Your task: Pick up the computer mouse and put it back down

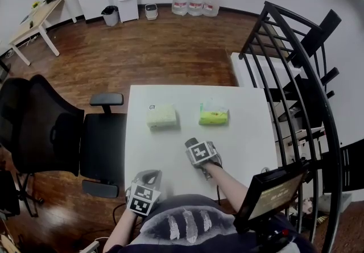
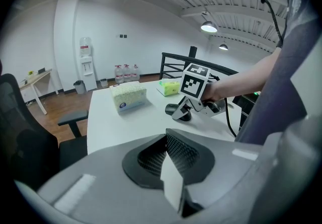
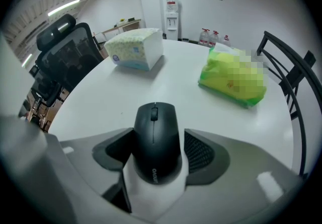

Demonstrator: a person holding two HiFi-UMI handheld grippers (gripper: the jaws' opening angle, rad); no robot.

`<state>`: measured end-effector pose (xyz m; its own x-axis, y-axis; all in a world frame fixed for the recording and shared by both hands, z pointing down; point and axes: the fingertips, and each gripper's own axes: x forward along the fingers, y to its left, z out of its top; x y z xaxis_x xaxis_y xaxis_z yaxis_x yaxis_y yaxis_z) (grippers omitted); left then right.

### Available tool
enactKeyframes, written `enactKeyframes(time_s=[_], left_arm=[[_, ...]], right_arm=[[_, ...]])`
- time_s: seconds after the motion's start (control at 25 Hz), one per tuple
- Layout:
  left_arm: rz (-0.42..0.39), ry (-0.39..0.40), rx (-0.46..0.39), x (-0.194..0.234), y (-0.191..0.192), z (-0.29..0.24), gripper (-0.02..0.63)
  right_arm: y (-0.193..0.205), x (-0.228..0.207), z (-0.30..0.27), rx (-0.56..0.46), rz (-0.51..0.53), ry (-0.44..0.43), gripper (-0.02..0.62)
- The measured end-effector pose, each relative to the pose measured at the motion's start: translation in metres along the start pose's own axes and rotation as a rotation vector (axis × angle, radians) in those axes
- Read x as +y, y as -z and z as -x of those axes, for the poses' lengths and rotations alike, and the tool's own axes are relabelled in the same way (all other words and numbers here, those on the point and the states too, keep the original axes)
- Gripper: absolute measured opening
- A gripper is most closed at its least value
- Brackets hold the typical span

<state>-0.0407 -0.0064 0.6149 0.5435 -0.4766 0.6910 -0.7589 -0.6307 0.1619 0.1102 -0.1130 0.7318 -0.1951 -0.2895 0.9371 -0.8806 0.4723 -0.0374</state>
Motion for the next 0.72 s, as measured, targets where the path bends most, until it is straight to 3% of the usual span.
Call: enactKeyframes(time_s=[0.28, 0.44, 0.72], left_arm=[[0.002, -0.005, -0.004, 0.002, 0.0, 0.003, 0.015], [0.004, -0.01, -0.009, 0.003, 0.001, 0.005, 0.017], [0.006, -0.018, -0.012, 0.006, 0.004, 0.008, 0.015]], right_arm=[[0.008, -0.003, 0.004, 0.04, -0.035, 0.015, 0.298], [-0.002, -0.001, 0.003, -0.014, -0.009, 0.005, 0.296], [0.015, 0.004, 0.01, 0.02, -0.065, -0.012, 0.295]])
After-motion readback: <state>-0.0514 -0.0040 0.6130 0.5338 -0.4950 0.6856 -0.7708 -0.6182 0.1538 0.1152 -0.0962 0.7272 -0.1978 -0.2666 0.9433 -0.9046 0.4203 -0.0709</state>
